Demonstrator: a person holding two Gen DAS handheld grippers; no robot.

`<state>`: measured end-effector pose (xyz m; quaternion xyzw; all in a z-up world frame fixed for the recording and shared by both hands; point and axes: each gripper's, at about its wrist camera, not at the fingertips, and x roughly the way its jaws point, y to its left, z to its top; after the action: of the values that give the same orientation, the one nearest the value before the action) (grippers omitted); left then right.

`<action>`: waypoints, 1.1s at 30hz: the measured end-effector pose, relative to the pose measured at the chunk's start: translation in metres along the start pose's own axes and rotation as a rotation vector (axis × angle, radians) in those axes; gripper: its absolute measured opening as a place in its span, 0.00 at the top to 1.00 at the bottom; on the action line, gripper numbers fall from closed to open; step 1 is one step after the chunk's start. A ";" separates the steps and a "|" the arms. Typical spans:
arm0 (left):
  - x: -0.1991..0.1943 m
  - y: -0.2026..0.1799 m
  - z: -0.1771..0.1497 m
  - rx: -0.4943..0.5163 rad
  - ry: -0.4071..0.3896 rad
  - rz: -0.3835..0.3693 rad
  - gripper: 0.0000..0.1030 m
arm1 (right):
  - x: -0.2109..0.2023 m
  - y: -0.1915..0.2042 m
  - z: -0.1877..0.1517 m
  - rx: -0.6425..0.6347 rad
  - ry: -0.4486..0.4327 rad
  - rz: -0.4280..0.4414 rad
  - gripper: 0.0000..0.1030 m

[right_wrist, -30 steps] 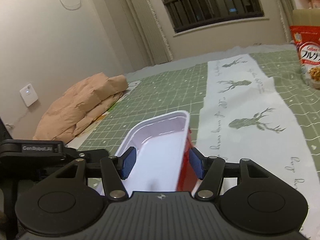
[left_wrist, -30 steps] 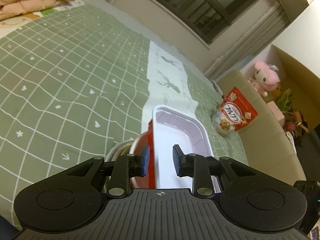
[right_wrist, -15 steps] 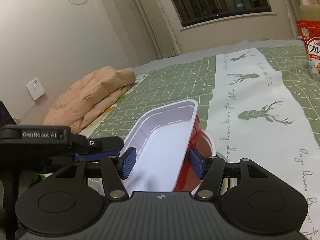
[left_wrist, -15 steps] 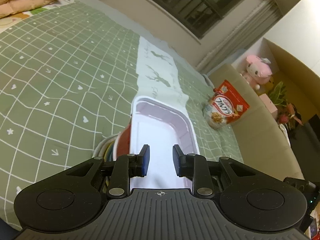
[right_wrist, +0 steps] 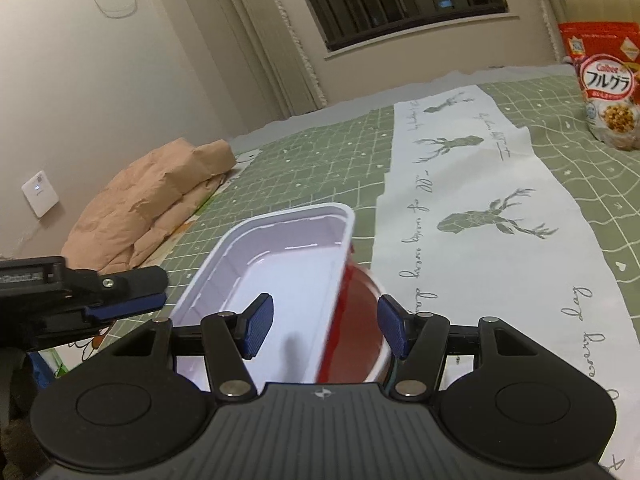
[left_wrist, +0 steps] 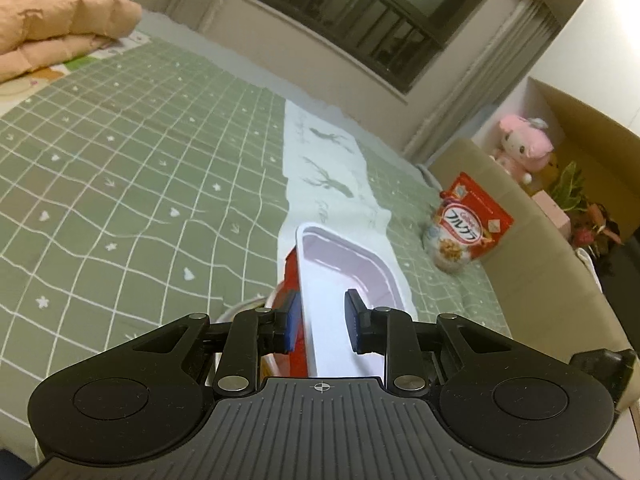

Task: Organize plates and bowls
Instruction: 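Lower the lavender tray onto the white bowl atop the stack with both tools, then open both tools and pull them back from the stack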

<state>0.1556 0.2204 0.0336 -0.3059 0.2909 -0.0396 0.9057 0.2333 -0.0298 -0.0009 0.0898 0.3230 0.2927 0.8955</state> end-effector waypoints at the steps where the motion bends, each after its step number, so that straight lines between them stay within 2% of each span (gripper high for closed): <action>1: 0.002 0.001 0.000 -0.006 0.010 -0.003 0.73 | -0.001 0.002 0.000 -0.006 -0.002 0.005 0.43; 7: 0.011 0.000 -0.004 -0.008 0.050 -0.018 0.73 | -0.008 0.012 -0.001 -0.026 -0.009 0.037 0.43; 13: 0.014 -0.001 -0.004 -0.011 0.058 -0.019 0.73 | -0.007 0.015 0.001 -0.035 -0.013 0.017 0.43; 18: 0.005 -0.001 -0.004 -0.011 0.031 -0.001 0.73 | -0.011 0.019 -0.001 -0.051 -0.029 0.003 0.43; 22: -0.015 -0.005 -0.010 -0.006 -0.019 0.027 0.73 | -0.031 0.022 -0.005 -0.093 -0.118 -0.074 0.43; 24: -0.029 -0.011 -0.017 0.025 -0.060 0.043 0.73 | -0.047 0.020 -0.008 -0.092 -0.146 -0.068 0.42; 27: -0.048 -0.028 -0.044 0.134 -0.136 0.089 0.73 | -0.073 0.018 -0.017 -0.085 -0.170 -0.051 0.39; 28: -0.052 -0.034 -0.060 0.189 -0.147 0.109 0.74 | -0.082 0.018 -0.023 -0.088 -0.176 -0.053 0.33; 29: -0.053 -0.039 -0.076 0.235 -0.142 0.124 0.75 | -0.091 0.018 -0.032 -0.092 -0.179 -0.059 0.27; 31: -0.053 -0.046 -0.108 0.298 -0.110 0.147 0.81 | -0.105 0.017 -0.053 -0.102 -0.164 -0.077 0.21; 33: -0.055 -0.053 -0.148 0.353 -0.091 0.159 0.83 | -0.113 0.018 -0.079 -0.129 -0.114 -0.104 0.21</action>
<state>0.0343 0.1127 -0.0034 -0.1200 0.2614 -0.0045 0.9577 0.1051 -0.0835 0.0030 0.0316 0.2561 0.2604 0.9304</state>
